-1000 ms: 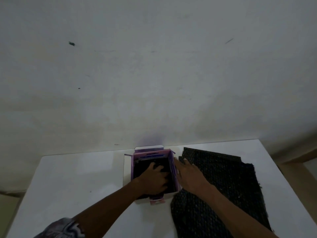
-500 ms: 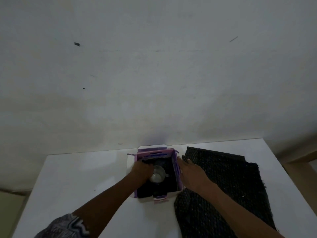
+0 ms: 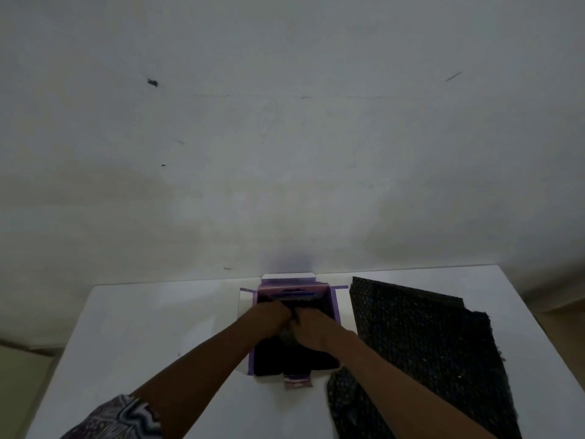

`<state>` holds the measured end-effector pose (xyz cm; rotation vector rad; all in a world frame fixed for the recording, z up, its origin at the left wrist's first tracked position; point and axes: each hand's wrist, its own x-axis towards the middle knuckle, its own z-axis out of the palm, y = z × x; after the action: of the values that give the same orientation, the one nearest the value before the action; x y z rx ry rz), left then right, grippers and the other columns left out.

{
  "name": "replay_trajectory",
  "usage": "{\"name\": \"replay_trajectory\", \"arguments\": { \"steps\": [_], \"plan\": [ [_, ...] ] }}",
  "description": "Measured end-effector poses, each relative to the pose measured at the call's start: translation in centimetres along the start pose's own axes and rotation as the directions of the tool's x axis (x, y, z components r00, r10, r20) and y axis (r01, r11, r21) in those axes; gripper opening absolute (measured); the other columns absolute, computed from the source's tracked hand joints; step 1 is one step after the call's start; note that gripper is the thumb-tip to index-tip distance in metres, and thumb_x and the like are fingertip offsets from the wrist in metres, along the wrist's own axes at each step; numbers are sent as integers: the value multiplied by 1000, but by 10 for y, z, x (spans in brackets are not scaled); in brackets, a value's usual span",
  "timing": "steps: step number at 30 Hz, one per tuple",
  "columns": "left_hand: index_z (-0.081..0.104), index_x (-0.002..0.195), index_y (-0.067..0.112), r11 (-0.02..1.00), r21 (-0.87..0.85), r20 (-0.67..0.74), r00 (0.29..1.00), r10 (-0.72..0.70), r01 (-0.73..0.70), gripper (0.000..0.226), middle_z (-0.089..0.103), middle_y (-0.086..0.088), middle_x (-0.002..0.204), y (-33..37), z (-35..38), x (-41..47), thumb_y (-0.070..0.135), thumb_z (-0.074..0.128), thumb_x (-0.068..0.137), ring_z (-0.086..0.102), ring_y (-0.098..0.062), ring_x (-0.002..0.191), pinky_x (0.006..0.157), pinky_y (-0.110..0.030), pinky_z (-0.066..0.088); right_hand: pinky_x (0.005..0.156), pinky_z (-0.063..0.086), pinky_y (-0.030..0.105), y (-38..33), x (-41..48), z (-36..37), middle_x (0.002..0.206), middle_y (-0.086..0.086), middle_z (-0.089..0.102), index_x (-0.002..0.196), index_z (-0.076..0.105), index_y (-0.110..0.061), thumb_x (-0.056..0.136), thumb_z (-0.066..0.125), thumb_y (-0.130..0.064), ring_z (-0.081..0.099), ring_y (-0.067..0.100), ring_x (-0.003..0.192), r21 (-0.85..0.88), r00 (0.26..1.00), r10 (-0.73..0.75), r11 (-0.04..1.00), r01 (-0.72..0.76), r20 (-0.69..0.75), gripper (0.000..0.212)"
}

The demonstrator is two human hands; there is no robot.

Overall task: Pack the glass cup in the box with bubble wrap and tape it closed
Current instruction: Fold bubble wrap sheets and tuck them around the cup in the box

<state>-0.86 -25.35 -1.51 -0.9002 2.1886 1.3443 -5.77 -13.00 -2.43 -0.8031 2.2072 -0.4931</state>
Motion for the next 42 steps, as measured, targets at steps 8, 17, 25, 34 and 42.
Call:
{"name": "replay_trajectory", "arguments": {
  "steps": [8, 17, 25, 34, 42],
  "plan": [
    [59, 107, 7, 940, -1, -460, 835, 301, -340, 17, 61, 9, 100, -18, 27, 11, 3, 49, 94, 52, 10, 84, 86, -13, 50, 103, 41, 39, 10, 22, 17, 125, 9, 56, 130, 45, -22, 89, 51, -42, 54, 25, 112, -109, 990, 112, 989, -102, 86, 46],
    [58, 126, 5, 212, 944, 167, 921, 352, -252, 40, 57, -12, 130, -44, 22, -2, 29, 52, 95, 31, -32, 132, 117, -44, 9, 68, 39, 13, 8, -38, -42, 104, 3, 68, 116, 63, -16, 92, 47, -7, 56, 2, 75, 117, 916, -145, 972, 202, -373, 30],
    [72, 97, 44, 146, 988, 28, 986, 167, -53, 50, 68, 25, 103, -56, 28, -22, 64, 50, 58, 35, -4, 116, 118, -38, -10, 90, 40, 13, 101, -108, -56, 105, -7, 66, 105, 68, -17, 94, 48, -5, 60, 6, 96, 272, 849, 73, 959, 85, -523, 26],
    [64, 88, 19, 193, 920, 113, 700, 705, -342, 14, 69, -2, 84, 78, 90, -84, 23, 50, 89, 68, -24, 75, 57, -30, 49, 81, 49, 29, 221, -206, -22, 92, -1, 66, 91, 63, -22, 91, 55, -30, 61, 16, 86, -42, 963, 182, 980, -194, -201, 12],
    [36, 139, 8, 127, 740, 625, 744, 236, -661, 61, 30, -22, 144, 24, 258, -84, 24, 64, 86, 31, -41, 129, 103, -58, 29, 90, 45, 46, 270, -250, 54, 130, 7, 50, 125, 49, -25, 67, 61, -63, 52, 30, 116, -480, 993, 109, 869, -122, -55, 71]
  ]
}}
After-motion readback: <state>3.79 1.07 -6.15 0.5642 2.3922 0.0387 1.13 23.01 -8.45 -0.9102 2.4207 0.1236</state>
